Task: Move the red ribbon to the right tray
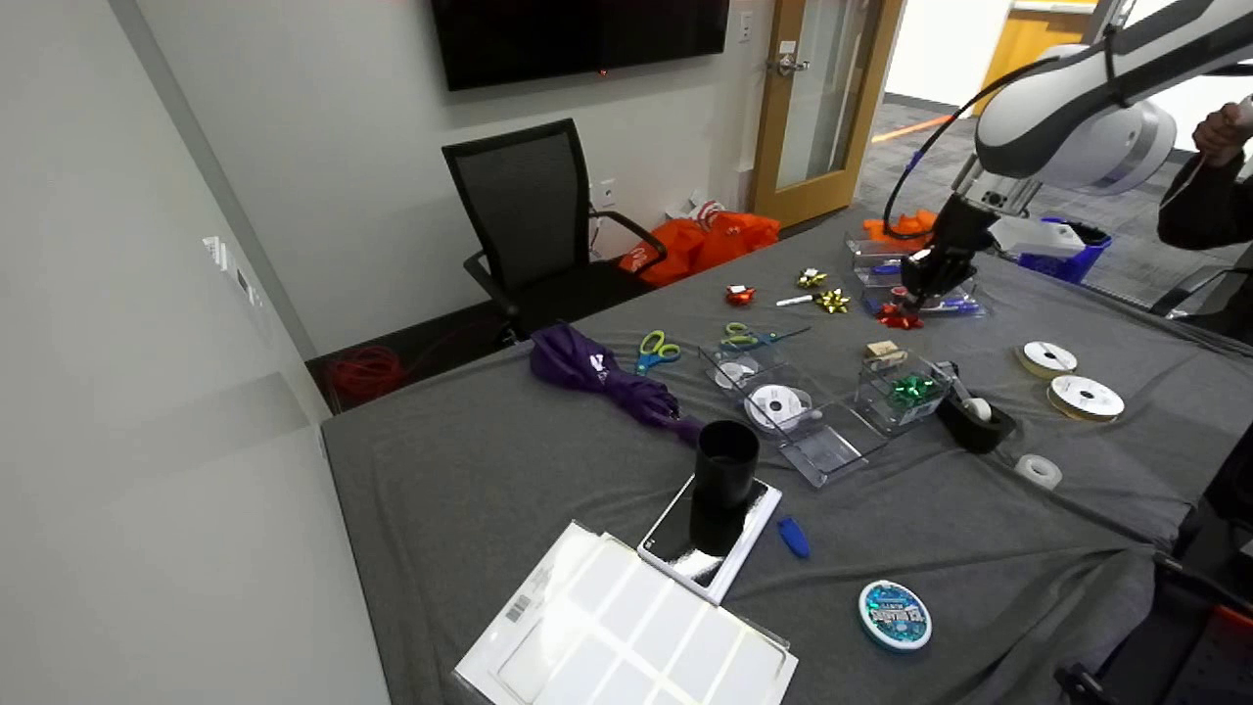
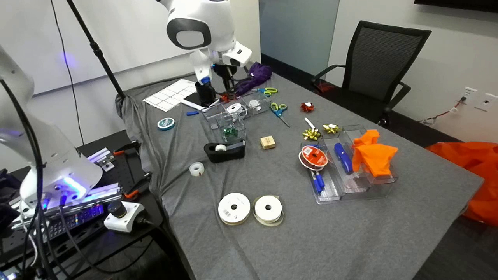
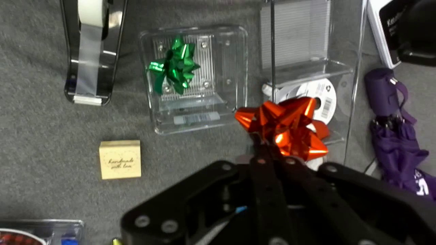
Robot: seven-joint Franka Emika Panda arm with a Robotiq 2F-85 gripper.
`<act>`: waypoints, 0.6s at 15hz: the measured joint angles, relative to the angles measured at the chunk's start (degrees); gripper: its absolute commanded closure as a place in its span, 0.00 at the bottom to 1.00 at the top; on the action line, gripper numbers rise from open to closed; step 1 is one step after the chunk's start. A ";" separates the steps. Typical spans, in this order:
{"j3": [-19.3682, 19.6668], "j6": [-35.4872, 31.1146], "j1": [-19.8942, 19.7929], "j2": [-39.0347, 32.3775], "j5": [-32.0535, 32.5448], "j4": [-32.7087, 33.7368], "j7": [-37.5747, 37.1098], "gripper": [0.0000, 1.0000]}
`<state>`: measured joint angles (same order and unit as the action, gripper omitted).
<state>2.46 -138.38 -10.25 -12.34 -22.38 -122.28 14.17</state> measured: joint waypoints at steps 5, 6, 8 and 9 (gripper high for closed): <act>1.73 -1.23 -2.92 -0.86 -4.65 5.81 0.94 1.00; 2.07 -1.33 -3.50 -1.45 -5.09 7.38 0.94 1.00; 2.63 -1.93 -4.62 -3.23 -5.47 10.40 0.94 1.00; 2.81 -2.48 -5.17 -4.37 -5.51 11.86 0.94 1.00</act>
<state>5.27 -140.86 -15.41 -16.71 -27.89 -110.42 15.11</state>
